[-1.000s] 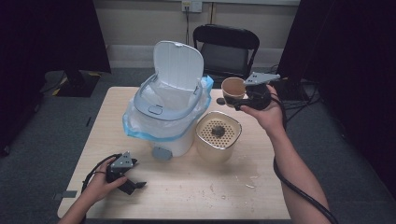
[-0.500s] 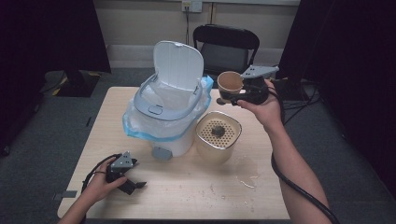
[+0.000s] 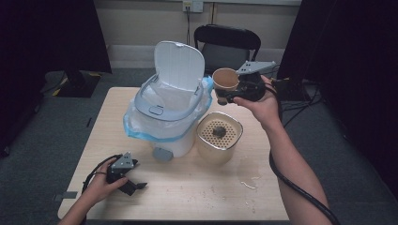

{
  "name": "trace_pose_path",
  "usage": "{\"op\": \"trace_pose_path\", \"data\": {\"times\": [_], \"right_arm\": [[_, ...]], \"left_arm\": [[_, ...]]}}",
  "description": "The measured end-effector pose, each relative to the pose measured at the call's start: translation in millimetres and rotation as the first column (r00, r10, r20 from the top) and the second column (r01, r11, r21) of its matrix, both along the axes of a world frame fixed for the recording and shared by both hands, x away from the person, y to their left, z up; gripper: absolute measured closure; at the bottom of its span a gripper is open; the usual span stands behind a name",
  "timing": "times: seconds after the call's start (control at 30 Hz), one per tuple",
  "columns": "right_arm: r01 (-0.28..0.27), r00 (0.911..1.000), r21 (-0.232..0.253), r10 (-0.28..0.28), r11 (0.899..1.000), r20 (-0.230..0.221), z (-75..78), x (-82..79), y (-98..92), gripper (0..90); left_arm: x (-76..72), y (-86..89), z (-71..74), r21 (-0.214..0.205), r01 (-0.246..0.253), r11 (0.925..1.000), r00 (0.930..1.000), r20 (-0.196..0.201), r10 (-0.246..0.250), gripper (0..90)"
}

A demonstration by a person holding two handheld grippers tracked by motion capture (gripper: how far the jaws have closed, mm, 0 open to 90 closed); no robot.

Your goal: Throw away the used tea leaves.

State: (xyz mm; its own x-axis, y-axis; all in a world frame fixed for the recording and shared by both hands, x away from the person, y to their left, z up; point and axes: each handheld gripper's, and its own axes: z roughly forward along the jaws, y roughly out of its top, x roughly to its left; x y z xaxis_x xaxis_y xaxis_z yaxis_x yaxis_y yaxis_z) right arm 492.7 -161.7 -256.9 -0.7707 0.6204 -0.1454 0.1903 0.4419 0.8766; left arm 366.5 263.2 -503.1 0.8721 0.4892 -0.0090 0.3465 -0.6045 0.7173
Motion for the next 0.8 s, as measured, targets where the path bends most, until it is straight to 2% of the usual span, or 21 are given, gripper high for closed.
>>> {"op": "trace_pose_path", "data": {"times": [0.8], "right_arm": [[-0.05,0.9987,0.019,0.05,0.999,-0.008,17.9,-3.1,25.4,38.0]], "left_arm": [[0.0,0.0,-0.1,-0.001,-0.001,1.0,1.0,0.001,0.001,0.0]]}}
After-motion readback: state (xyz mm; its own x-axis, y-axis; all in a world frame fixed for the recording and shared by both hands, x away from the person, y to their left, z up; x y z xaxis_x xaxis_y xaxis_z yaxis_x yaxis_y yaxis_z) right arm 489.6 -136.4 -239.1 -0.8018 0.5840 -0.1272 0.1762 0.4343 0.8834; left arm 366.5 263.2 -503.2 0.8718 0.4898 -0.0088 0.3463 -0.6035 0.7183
